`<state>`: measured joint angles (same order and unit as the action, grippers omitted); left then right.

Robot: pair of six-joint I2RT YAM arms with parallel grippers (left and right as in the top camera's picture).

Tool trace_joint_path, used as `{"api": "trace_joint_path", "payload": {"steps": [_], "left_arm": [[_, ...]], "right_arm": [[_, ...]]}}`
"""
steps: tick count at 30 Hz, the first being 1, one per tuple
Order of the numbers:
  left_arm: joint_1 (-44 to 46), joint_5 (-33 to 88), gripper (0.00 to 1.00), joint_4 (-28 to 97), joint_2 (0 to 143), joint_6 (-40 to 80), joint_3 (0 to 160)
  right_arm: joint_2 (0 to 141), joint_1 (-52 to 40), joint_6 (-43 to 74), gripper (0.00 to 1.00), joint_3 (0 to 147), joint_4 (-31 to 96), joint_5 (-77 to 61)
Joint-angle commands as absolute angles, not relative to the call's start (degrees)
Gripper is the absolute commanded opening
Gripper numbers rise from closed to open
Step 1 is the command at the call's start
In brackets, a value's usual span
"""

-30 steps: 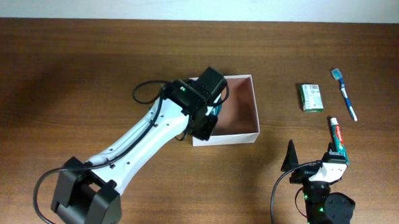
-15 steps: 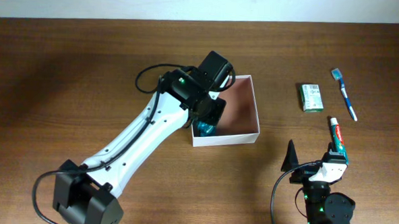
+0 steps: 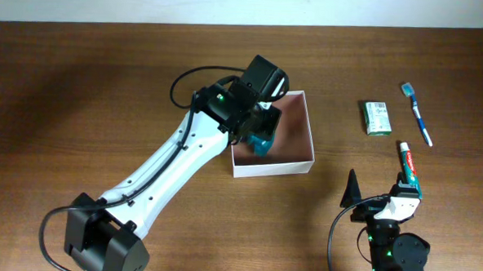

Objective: Pack container
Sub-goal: 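Pull the Listerine bottle upright in the box and open the left gripper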

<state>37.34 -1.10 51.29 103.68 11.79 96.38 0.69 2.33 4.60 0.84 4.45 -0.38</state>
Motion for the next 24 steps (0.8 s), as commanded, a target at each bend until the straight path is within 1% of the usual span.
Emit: {"api": "trace_joint_path", "payload": {"steps": [1,7,24], "left_arm": [[37.34,-2.31,0.17,48.27,103.44,11.92,98.30],[37.34,-5.91,0.17,44.64,103.50,11.92,98.30],[37.17,-9.32,0.17,40.49,106.02,11.92,98.30]], "right_arm": [[0.21,2.33,5.17,0.99,0.32,4.47,0.30],[0.21,2.33,5.17,0.99,0.32,4.47,0.30],[0.19,2.33,5.17,0.98,0.32,4.47,0.30]]}}
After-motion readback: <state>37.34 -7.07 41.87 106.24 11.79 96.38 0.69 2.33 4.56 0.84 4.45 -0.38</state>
